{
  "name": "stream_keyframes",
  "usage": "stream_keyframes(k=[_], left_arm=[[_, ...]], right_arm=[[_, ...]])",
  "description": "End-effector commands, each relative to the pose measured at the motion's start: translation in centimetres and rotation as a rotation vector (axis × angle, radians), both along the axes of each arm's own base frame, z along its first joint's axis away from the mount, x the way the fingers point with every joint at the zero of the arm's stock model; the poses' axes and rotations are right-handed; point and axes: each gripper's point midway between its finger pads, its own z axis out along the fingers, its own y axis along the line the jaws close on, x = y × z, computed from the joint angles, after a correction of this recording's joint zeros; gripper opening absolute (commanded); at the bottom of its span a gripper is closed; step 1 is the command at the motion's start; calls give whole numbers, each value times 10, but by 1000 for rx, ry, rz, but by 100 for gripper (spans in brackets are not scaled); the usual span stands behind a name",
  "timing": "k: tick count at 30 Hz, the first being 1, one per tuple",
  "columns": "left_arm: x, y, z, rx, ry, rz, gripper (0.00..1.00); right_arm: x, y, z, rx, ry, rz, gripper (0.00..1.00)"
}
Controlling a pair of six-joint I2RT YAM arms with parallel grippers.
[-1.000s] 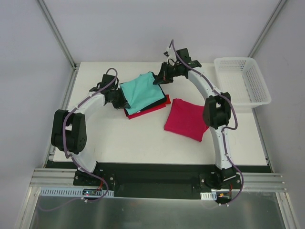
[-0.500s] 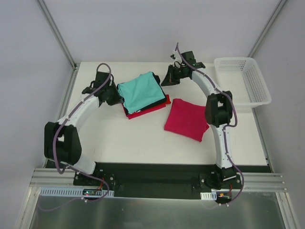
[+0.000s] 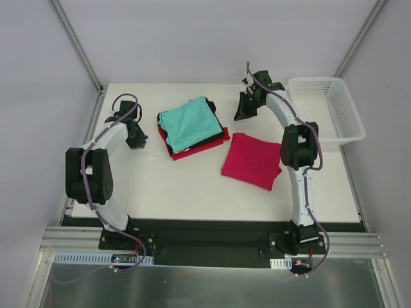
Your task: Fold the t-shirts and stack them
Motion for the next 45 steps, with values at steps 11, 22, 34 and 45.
stream_keyframes(k=[11,22,34,45], left_arm=[[46,-24,-4,-89,-29,-12,0],[72,-54,-43,-199,15,-44,0],[46,-78,-54,-231,48,-83,0],[7,-83,-33,-253,31,-127,0]], right_arm=[[-19,49,-2,10,15,88,0],[-21,58,-13,66,58,109,0],[-83,76,-17,97,188,163,0],[-155,88,-13,30,258,245,0]])
